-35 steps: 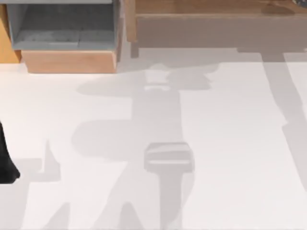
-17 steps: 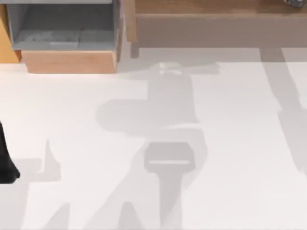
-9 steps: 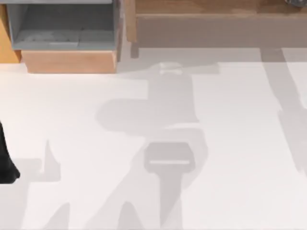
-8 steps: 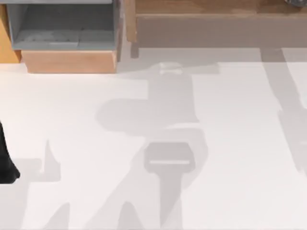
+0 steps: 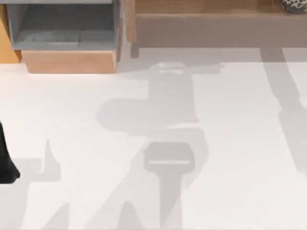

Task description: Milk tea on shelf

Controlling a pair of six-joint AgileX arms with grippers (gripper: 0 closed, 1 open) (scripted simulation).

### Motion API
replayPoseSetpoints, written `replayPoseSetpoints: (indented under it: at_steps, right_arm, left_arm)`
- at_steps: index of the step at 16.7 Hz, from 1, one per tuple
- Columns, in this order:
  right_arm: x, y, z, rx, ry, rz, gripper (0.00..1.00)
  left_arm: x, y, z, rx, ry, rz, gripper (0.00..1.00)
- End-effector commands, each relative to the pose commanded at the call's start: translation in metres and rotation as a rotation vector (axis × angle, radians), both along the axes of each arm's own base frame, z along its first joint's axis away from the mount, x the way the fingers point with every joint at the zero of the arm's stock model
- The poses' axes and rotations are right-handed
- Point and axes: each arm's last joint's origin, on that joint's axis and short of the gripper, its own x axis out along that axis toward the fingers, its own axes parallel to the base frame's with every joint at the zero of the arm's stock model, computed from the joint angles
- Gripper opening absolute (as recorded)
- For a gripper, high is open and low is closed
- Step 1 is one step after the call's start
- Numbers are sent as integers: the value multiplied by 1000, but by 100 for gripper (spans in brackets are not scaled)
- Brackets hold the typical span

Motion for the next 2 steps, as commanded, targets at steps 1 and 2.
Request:
replayPoseSetpoints:
  at_steps: [1, 2]
  right_arm:
    - [0, 0, 0, 0, 0, 0, 100]
    - [0, 0, 0, 0, 0, 0, 100]
  left_arm:
    - [0, 0, 0, 0, 0, 0, 100]
    - [0, 0, 0, 0, 0, 0, 100]
